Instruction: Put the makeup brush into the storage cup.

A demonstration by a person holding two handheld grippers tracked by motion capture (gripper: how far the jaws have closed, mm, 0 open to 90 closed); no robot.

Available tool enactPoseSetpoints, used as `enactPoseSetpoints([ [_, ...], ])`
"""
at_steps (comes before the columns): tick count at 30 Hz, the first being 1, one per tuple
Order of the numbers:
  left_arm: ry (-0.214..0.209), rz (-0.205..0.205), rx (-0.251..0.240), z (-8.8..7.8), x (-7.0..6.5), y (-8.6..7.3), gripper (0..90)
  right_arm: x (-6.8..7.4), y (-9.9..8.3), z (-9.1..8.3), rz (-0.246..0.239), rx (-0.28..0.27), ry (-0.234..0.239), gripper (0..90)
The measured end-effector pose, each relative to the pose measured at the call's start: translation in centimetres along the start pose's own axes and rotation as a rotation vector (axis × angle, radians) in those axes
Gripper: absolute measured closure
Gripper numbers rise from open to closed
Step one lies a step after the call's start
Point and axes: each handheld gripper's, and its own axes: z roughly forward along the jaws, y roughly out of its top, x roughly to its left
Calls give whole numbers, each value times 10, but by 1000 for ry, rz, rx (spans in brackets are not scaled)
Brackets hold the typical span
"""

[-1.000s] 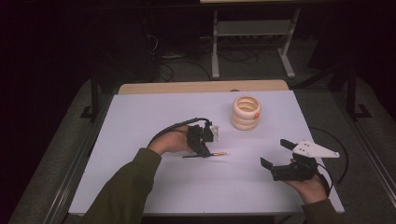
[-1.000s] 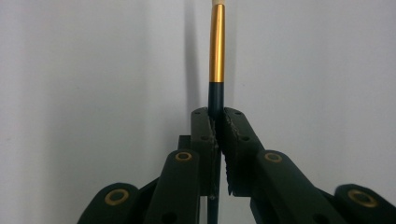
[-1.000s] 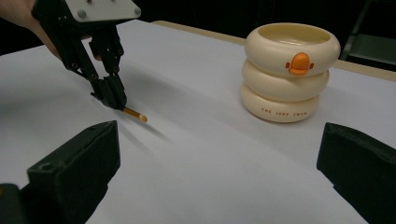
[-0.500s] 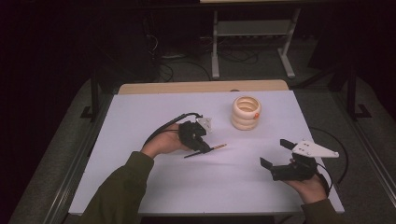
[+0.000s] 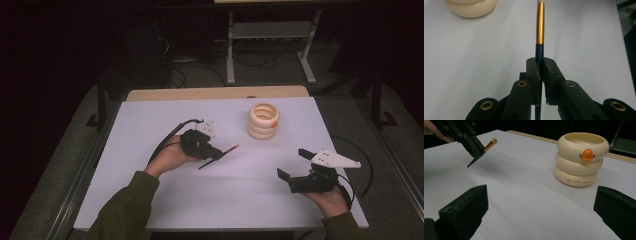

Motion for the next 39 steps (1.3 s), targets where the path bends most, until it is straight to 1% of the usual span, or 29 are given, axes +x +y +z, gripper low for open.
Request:
enactPoseSetpoints([
  [4,16,-21,-45,-6,-4,-4,834,0,1,0,2,-1,2,0],
  [5,21,-31,-66,-7,-5,-6,835,0,1,0,3,1,2,0],
  [7,27,-44,-91,-9,-7,-9,834,0,2,1,4,1,3,0],
  [9,32,-44,-112,-11,-8,-12,835,0,2,2,-4,2,6,0],
  [16,49,-77,-199,-17,-14,-24,835,2,5,4,-4,0,13,0],
  [18,57,-75,-221,-18,-15,-28,835,2,6,5,-5,5,20,0],
  [20,54,-86,-245,-19,-15,-31,835,3,6,6,-6,9,31,0],
  [22,57,-92,-242,-20,-14,-34,835,3,8,8,-4,9,41,0],
  [23,52,-93,-256,-21,-14,-35,834,3,8,9,-2,7,43,0],
  [24,49,-106,-271,-21,-14,-35,835,4,9,9,-3,7,45,0],
  [26,51,-110,-283,-23,-14,-37,834,5,10,11,-6,6,50,0],
  [28,48,-105,-292,-25,-13,-38,834,6,12,12,-7,2,54,0],
  [31,45,-109,-303,-26,-15,-39,834,7,16,16,-1,-5,77,14],
  [33,49,-102,-303,-27,-16,-39,835,9,19,19,-8,4,95,41],
  [34,49,-102,-303,-27,-16,-39,835,9,19,19,-8,4,95,41],
  [35,51,-99,-311,-27,-17,-39,835,10,21,20,-10,6,102,52],
  [36,50,-99,-314,-27,-17,-40,834,12,23,23,-4,5,129,84],
  [39,48,-103,-318,-28,-17,-40,834,13,27,26,2,4,148,128],
])
